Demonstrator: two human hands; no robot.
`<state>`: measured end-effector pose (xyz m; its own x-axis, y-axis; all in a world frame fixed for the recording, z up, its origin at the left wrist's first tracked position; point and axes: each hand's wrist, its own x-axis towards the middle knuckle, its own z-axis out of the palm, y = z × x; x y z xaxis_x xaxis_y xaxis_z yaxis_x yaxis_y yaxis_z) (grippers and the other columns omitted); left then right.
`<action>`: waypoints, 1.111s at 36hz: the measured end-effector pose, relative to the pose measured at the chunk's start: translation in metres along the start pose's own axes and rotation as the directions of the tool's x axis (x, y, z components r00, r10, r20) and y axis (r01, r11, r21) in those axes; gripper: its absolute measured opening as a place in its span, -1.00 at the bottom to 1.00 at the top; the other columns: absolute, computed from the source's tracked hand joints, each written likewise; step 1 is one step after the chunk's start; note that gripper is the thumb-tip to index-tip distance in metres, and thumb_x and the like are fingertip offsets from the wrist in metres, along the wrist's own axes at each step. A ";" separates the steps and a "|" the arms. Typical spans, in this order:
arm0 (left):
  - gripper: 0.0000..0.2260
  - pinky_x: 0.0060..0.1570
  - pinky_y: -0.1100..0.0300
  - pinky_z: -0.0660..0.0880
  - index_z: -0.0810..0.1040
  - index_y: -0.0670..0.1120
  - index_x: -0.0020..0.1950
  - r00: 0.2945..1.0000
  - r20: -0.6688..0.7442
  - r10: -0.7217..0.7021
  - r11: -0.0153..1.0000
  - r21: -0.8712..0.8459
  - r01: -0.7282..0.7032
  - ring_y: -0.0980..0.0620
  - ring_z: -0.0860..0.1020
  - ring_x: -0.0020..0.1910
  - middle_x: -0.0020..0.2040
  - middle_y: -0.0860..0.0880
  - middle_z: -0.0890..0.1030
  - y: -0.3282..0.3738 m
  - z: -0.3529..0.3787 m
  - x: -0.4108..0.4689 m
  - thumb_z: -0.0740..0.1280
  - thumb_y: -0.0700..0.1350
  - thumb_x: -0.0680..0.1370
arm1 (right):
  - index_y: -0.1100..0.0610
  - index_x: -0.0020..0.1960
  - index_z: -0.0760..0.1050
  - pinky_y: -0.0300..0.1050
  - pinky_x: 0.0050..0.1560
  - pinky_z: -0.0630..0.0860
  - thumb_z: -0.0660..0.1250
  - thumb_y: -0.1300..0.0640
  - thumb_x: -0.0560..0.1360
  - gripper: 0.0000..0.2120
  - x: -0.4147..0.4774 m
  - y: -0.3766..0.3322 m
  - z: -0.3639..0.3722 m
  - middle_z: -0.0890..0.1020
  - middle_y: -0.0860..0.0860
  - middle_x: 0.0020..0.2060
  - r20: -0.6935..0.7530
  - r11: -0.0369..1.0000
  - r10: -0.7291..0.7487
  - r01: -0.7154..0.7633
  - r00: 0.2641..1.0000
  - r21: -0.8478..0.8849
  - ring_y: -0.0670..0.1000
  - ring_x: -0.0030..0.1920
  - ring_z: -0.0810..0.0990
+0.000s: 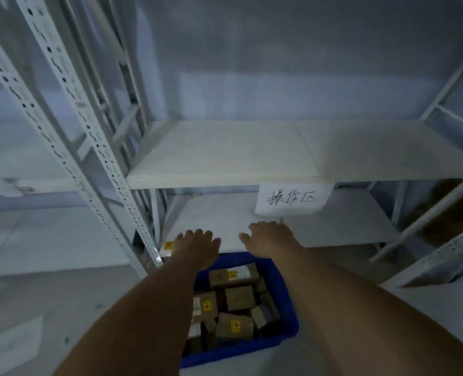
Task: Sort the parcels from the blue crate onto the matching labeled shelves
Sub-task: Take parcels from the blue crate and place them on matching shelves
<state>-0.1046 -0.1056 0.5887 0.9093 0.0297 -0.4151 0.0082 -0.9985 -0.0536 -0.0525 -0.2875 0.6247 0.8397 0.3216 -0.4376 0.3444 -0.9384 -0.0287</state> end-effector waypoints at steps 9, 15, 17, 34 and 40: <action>-0.66 0.25 -0.19 0.48 0.41 0.00 0.41 0.982 0.175 -0.069 0.995 -0.063 0.081 -0.22 0.46 0.34 0.35 -0.11 0.47 -0.015 0.115 0.082 0.06 0.04 0.69 | 0.11 0.49 0.41 0.11 0.49 0.31 0.00 -0.21 0.71 -0.46 0.119 0.002 0.104 0.49 0.11 0.44 0.206 0.989 -0.131 0.114 0.970 0.094 0.17 0.39 0.46; -0.70 0.24 -0.10 0.52 0.42 -0.05 0.41 0.946 0.276 -0.168 0.922 -0.296 0.250 -0.15 0.51 0.27 0.31 -0.10 0.50 -0.026 0.198 0.127 0.10 -0.08 0.70 | 0.05 0.47 0.44 0.08 0.38 0.40 -0.06 -0.21 0.71 -0.45 0.194 0.003 0.194 0.55 0.10 0.38 0.374 0.979 -0.128 0.056 0.919 0.196 0.15 0.34 0.51; -0.66 0.26 -0.11 0.53 0.36 -0.07 0.47 0.913 0.333 -0.237 0.875 -0.336 0.350 -0.14 0.52 0.29 0.37 -0.11 0.48 -0.039 0.230 0.135 0.11 0.00 0.71 | 0.04 0.35 0.50 0.12 0.32 0.45 -0.09 -0.30 0.65 -0.40 0.215 0.000 0.229 0.59 0.09 0.26 0.427 0.968 -0.131 0.024 0.895 0.248 0.16 0.28 0.56; -0.57 0.28 -0.09 0.42 0.27 -0.19 0.54 0.675 0.558 -0.482 0.336 -0.594 0.731 -0.26 0.42 0.35 0.39 -0.25 0.41 -0.085 0.484 0.227 0.08 0.00 0.73 | 0.14 0.45 0.43 -0.06 0.18 0.42 0.04 -0.20 0.71 -0.48 0.348 -0.043 0.477 0.57 0.15 0.31 0.603 0.834 0.045 -0.363 0.797 0.417 0.17 0.31 0.54; -0.67 -0.03 -0.04 0.57 0.42 -0.03 0.25 0.646 0.464 -0.606 0.159 -0.725 0.670 -0.02 0.55 0.01 0.13 -0.03 0.50 -0.091 0.536 0.239 0.09 0.18 0.69 | 0.05 0.59 0.31 -0.06 0.17 0.39 -0.03 -0.25 0.71 -0.43 0.378 -0.061 0.537 0.47 0.10 0.46 0.646 0.732 0.129 -0.512 0.752 0.449 0.16 0.41 0.47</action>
<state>-0.1108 0.0171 0.0071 0.3891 0.6456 -0.6571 0.9123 -0.1713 0.3719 0.0189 -0.1770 -0.0217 0.4047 0.0387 -0.9136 -0.3660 -0.9087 -0.2006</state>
